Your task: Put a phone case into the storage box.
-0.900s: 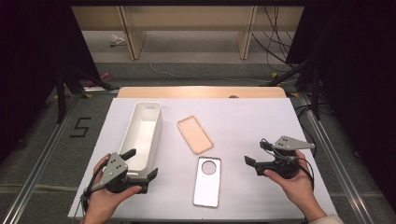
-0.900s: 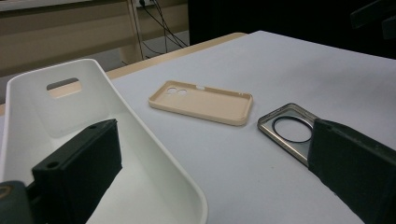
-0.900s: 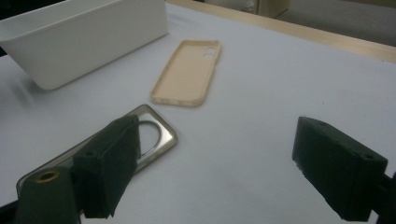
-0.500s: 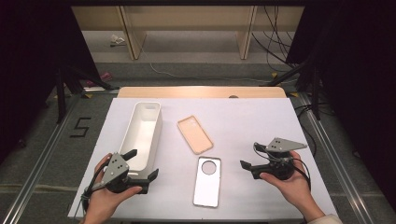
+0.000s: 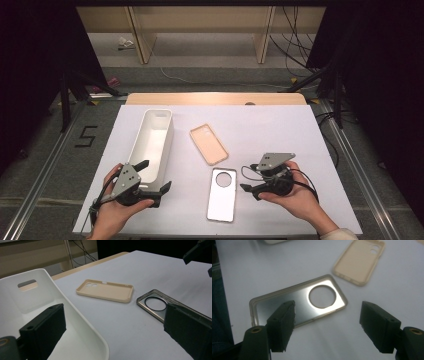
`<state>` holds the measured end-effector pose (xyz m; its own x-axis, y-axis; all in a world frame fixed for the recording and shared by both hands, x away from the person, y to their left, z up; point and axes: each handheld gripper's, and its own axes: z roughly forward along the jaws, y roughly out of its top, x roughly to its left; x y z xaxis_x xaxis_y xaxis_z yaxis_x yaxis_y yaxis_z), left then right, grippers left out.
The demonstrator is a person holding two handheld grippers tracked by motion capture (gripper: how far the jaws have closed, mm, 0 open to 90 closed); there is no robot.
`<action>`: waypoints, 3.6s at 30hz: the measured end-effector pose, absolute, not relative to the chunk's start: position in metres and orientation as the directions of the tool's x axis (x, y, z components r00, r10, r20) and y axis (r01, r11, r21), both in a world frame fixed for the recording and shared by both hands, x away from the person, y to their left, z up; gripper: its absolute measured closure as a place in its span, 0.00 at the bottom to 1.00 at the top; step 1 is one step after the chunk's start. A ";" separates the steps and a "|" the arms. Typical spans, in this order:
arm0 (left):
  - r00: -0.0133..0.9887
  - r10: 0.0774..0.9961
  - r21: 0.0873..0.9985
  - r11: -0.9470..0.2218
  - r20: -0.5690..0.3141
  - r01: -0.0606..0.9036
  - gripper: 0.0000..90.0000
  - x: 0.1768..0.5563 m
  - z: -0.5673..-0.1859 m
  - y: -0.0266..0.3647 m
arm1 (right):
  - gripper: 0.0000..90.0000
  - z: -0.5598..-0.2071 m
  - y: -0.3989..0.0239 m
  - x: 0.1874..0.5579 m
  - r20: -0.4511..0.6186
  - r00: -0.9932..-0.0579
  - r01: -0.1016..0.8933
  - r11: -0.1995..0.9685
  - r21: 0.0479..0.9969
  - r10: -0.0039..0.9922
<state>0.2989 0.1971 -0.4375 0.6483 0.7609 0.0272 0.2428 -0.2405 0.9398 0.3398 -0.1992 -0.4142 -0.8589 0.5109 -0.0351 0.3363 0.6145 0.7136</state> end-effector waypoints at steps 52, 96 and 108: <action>0.666 0.746 0.942 -0.241 0.027 0.232 0.05 0.297 -0.438 0.194 | 0.53 -0.456 -0.064 0.294 -0.167 -0.983 0.057 0.993 0.100 0.073; 0.680 0.732 0.940 -0.260 0.041 0.223 0.05 0.296 -0.439 0.191 | 0.96 -0.457 -0.055 0.280 -0.147 -0.989 -0.014 1.000 0.026 -0.010; 0.679 0.733 0.940 -0.260 0.042 0.222 0.05 0.296 -0.438 0.191 | 0.99 -0.456 -0.056 0.280 -0.140 -0.990 -0.001 0.999 0.038 0.005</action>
<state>0.2960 0.1910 -0.4384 0.6792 0.7328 0.0424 0.2219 -0.2600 0.9397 0.2804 -0.0563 -0.4564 -0.9902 0.0046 -0.1397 -0.0006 0.9993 0.0377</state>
